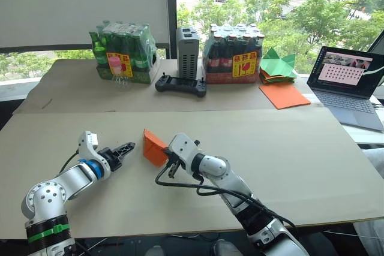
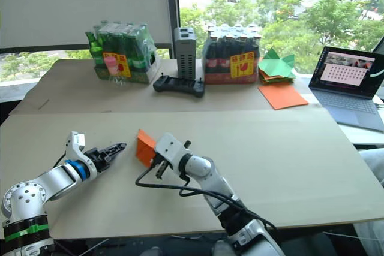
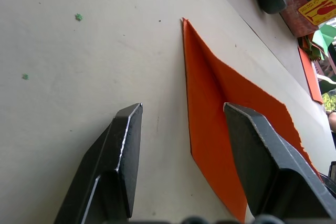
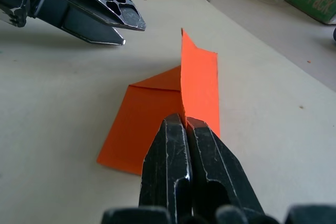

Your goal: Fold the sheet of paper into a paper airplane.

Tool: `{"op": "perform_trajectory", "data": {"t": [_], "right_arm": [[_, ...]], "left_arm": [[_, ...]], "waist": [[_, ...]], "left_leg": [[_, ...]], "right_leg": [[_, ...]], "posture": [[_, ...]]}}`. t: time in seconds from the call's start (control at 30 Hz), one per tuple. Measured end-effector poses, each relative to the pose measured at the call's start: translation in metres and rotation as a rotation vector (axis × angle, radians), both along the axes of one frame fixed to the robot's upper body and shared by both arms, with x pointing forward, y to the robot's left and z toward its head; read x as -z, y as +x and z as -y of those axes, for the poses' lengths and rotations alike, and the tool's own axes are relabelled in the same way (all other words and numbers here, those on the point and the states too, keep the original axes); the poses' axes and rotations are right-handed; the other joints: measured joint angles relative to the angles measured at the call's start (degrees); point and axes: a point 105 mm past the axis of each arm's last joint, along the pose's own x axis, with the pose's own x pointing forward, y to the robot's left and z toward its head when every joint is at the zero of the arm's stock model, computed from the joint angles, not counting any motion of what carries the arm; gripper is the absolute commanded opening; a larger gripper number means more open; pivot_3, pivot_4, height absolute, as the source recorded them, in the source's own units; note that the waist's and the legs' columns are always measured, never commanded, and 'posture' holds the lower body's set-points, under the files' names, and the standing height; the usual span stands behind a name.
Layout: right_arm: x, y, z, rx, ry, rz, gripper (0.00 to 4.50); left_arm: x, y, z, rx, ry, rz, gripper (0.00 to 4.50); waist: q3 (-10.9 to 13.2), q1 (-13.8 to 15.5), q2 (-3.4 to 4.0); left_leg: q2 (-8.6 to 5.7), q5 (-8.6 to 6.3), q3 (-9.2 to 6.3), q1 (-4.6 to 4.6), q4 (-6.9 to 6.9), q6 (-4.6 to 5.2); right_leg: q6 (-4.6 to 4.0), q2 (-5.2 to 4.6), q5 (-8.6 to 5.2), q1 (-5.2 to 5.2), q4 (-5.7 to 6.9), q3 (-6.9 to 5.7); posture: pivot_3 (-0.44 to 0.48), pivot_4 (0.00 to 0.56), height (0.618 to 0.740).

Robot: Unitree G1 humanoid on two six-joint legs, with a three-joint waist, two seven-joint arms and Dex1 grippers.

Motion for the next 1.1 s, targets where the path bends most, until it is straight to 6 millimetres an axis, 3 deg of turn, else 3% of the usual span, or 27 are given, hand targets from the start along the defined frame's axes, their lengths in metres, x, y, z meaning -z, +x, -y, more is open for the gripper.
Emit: {"op": "perform_trajectory", "data": {"t": [0.17, 0.33, 0.53, 0.73, 1.1], "right_arm": [[-0.002, 0.003, 0.014, 0.002, -0.049, 0.061, 0.05], [-0.017, 0.006, 0.043, -0.025, -0.107, 0.173, 0.05], [-0.043, -0.014, 0.081, -0.206, -0.148, 0.252, 0.05], [-0.036, -0.038, 0.092, -0.377, -0.222, 0.284, 0.05], [-0.014, -0.046, 0.082, -0.479, -0.308, 0.417, 0.05]], "left_arm": [[0.0, 0.0, 0.0, -0.001, -0.001, 0.003, 2.61], [-0.001, 0.0, 0.001, 0.006, -0.004, 0.008, 2.61], [0.005, -0.003, -0.007, 0.01, -0.004, 0.002, 2.61], [0.005, -0.003, -0.007, 0.026, -0.006, 0.012, 2.61], [-0.002, 0.002, 0.005, 0.101, 0.006, 0.042, 2.61]], "waist": [[0.0, 0.0, 0.0], [0.0, 0.0, 0.0], [0.0, 0.0, 0.0], [0.0, 0.0, 0.0], [0.0, 0.1, -0.01]], "left_leg": [[-0.01, 0.0, 0.0, -0.01, 0.0, 0.0], [0.0, 0.0, 0.0, -0.01, 0.0, 0.0], [0.0, -0.01, 0.02, 0.01, -0.02, 0.01], [-0.01, 0.0, 0.04, 0.02, -0.02, 0.01], [-0.01, 0.0, 0.04, 0.0, -0.02, 0.01]], "right_leg": [[0.0, -0.01, 0.0, 0.0, -0.02, 0.0], [0.01, 0.0, 0.0, 0.02, -0.04, 0.0], [0.01, 0.0, 0.0, 0.05, -0.1, -0.01], [0.01, -0.01, 0.0, 0.09, -0.11, -0.01], [0.02, -0.02, 0.01, 0.07, -0.11, 0.0]], "posture": [[0.0, 0.15, 0.74], [0.0, 0.15, 0.74], [0.0, 0.15, 0.74], [0.0, 0.15, 0.74], [0.0, 0.15, 0.74]]}}
